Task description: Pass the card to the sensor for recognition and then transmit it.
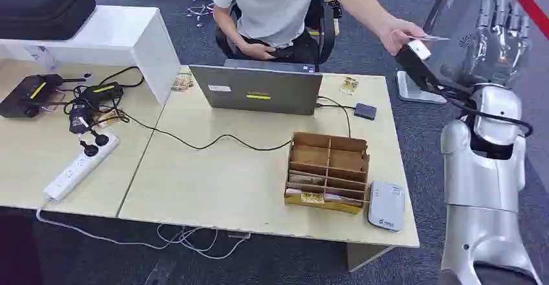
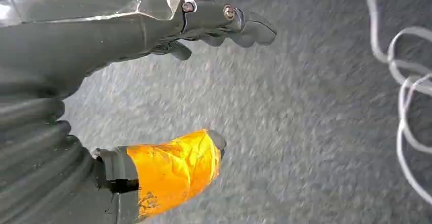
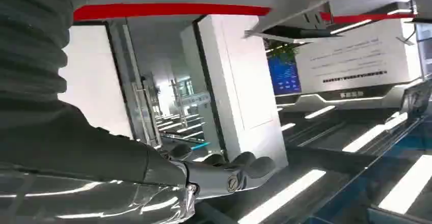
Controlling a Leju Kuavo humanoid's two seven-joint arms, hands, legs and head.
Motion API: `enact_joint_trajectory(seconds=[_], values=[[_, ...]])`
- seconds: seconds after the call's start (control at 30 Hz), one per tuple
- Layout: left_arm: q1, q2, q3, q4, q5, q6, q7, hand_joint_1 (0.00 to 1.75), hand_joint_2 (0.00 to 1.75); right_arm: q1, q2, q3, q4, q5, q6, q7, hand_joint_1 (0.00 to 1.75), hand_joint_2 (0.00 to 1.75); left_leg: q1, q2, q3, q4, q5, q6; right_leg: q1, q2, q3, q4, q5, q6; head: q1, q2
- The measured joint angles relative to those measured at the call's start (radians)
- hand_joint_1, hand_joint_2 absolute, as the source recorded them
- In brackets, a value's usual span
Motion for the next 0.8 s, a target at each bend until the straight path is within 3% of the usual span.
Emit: enact_joint_trajectory(seconds=[0.13,0.53,0.57,0.6,0.8], values=[[0.000,-0.004,0.009,0.002,0.021,-0.049,0.035,0.00,1.75,-0.001,0.015,0.035,0.010,0.000,0.000,-0.001,0.00,1.75,0.000,0.000,0.000,0.000,0.000,0.000,0.000,0.000,0.000,0.000,0.000,0.000,0.000,0.000],[0.000,-0.011,0.020,0.006,0.030,-0.076,0.047,0.00,1.75,-0.001,0.034,0.074,0.014,0.000,0.000,-0.006,0.00,1.75,0.000,0.000,0.000,0.000,0.000,0.000,0.000,0.000,0.000,0.000,0.000,0.000,0.000,0.000],[0.000,-0.013,0.022,0.006,0.030,-0.079,0.048,0.00,1.75,-0.001,0.035,0.078,0.014,0.000,0.000,-0.007,0.10,1.75,0.000,0.000,0.000,0.000,0.000,0.000,0.000,0.000,0.000,0.000,0.000,0.000,0.000,0.000],[0.000,-0.014,0.025,0.006,0.031,-0.080,0.051,0.00,1.75,-0.001,0.036,0.080,0.014,0.000,0.001,-0.008,1.75,1.75,0.000,0.000,0.000,0.000,0.000,0.000,0.000,0.000,0.000,0.000,0.000,0.000,0.000,0.000],[0.000,-0.016,0.032,0.008,0.034,-0.094,0.055,0.00,1.75,-0.001,0.040,0.103,0.014,-0.004,0.008,-0.021,1.75,1.75,0.000,0.000,0.000,0.000,0.000,0.000,0.000,0.000,0.000,0.000,0.000,0.000,0.000,0.000]])
